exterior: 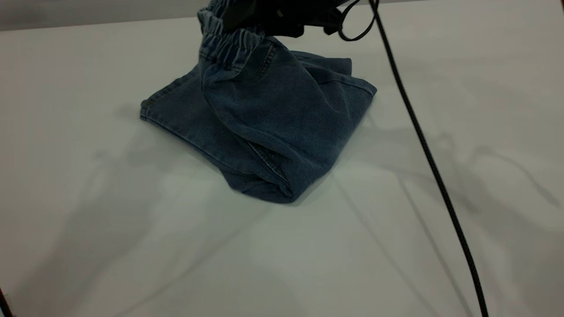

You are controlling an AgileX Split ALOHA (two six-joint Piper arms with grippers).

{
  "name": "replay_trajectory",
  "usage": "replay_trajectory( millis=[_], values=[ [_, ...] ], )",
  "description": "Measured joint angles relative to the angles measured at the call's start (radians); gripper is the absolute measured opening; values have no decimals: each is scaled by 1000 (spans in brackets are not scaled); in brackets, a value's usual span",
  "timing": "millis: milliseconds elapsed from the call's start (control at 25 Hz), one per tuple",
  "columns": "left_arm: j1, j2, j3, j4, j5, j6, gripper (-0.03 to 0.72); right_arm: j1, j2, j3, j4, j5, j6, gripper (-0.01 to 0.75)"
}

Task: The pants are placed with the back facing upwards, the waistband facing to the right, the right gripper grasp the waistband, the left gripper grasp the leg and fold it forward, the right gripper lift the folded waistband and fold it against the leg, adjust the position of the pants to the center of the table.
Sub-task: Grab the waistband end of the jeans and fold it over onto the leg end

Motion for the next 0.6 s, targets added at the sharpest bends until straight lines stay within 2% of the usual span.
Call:
replay_trajectory(
  millis=[120,440,600],
  values=[
    [0,0,0,0,0,0,239,0,22,-11,1,34,18,171],
    [0,0,0,0,-3,0,239,0,36,-45,0,54,20,451],
    [0,0,0,0,-3,0,239,0,35,-72,-2,144,20,519]
  ],
)
